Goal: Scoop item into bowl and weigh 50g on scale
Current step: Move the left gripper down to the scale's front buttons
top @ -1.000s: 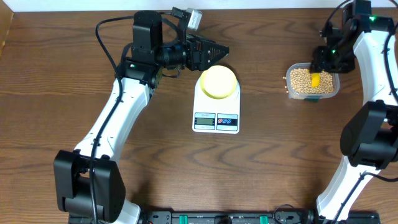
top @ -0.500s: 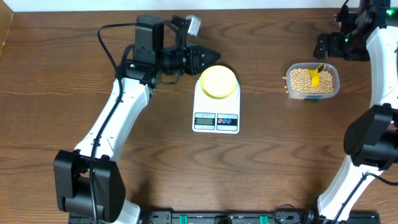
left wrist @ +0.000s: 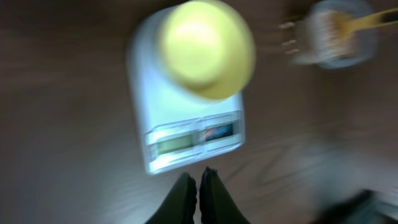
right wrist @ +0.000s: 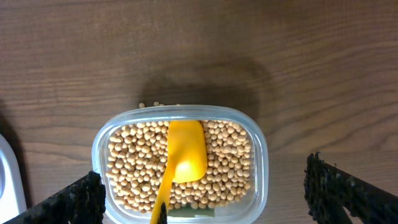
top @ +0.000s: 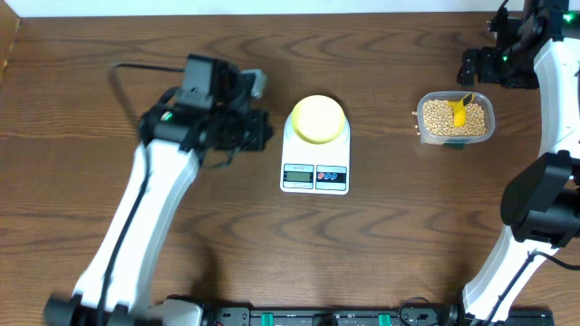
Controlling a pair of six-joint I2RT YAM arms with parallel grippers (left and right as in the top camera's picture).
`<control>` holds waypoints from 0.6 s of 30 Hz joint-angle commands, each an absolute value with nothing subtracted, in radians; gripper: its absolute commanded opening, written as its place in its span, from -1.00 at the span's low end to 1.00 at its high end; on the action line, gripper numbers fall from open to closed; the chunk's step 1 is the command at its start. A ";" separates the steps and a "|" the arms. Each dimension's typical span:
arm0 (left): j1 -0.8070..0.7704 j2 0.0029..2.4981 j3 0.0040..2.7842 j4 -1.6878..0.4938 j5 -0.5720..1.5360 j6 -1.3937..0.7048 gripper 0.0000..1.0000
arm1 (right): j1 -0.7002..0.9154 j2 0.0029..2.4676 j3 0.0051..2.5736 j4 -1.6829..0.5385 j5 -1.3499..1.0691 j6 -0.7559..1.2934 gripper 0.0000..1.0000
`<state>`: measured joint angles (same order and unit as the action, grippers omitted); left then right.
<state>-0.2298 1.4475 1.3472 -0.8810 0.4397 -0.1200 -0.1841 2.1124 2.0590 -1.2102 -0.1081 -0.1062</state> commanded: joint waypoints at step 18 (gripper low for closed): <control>-0.229 1.737 1.227 -1.095 0.330 0.030 -0.85 | -0.183 2.115 2.074 -1.211 -0.107 -0.106 0.99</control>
